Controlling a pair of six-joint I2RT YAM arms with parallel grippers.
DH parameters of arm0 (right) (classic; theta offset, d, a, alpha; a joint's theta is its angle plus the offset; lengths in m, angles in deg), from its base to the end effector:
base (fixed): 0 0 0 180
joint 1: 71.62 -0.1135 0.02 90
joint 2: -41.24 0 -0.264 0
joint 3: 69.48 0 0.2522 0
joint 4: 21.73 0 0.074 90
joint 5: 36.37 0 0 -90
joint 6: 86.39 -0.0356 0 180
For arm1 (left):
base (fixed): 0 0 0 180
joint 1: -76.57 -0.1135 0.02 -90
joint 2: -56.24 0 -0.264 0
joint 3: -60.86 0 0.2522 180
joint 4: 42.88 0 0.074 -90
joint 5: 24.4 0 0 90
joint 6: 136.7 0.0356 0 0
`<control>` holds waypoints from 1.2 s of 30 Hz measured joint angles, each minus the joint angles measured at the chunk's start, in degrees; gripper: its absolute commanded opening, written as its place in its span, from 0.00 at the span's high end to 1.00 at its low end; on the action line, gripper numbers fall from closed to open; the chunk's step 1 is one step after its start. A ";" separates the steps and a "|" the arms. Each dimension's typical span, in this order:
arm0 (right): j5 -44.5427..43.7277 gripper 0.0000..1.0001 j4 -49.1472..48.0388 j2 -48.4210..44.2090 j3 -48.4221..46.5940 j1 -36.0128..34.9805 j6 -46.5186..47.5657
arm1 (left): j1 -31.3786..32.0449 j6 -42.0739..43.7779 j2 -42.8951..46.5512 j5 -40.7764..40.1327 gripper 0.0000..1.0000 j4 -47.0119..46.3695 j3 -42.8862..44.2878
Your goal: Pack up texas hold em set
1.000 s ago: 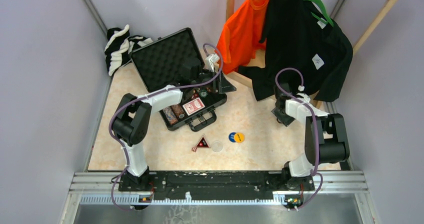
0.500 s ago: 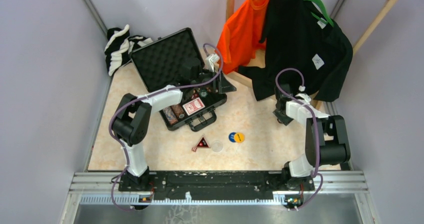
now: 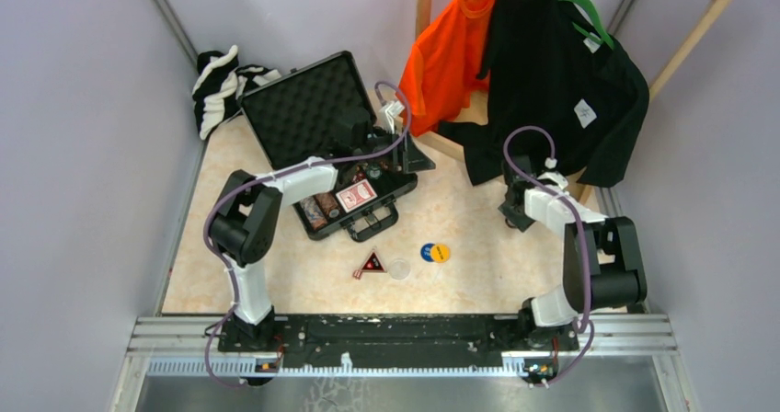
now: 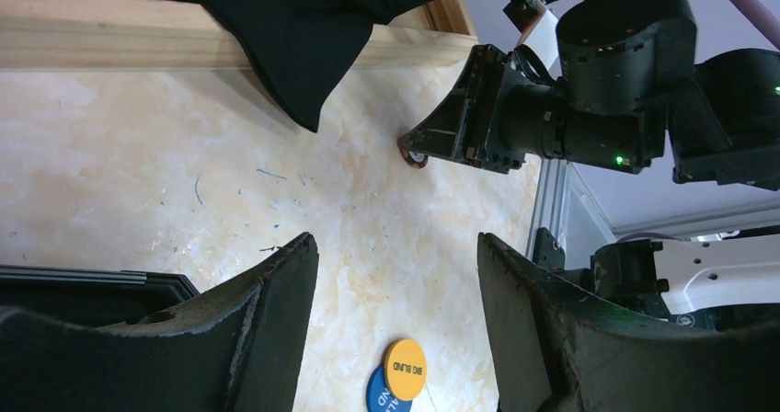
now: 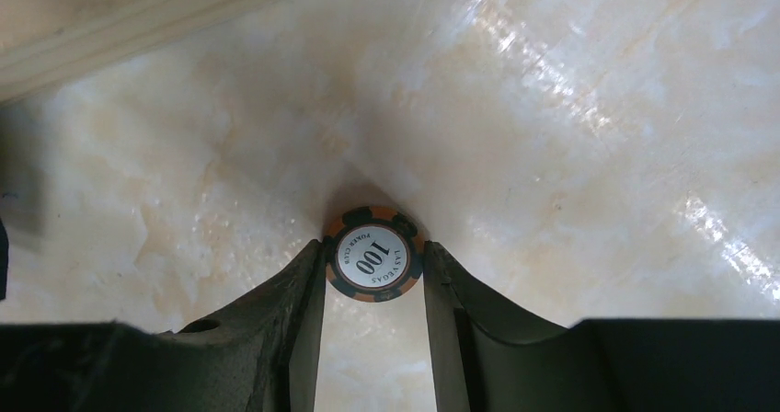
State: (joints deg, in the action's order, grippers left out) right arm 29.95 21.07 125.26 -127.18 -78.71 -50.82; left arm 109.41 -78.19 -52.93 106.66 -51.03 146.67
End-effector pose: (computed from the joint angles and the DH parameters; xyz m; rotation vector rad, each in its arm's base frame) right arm 0.2563 0.0175 0.1646 1.1415 2.3527 -0.2245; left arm 0.3532 -0.2558 0.2364 0.5791 1.9363 -1.4066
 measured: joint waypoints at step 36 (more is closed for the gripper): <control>-2.64 0.64 6.23 0.52 -18.03 -27.74 1.90 | 0.15 3.06 -13.11 12.90 0.34 22.62 14.99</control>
State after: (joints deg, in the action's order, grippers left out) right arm 27.30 27.30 125.79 -145.21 -106.45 -48.92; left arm 109.57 -75.13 -66.04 119.55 -28.41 161.67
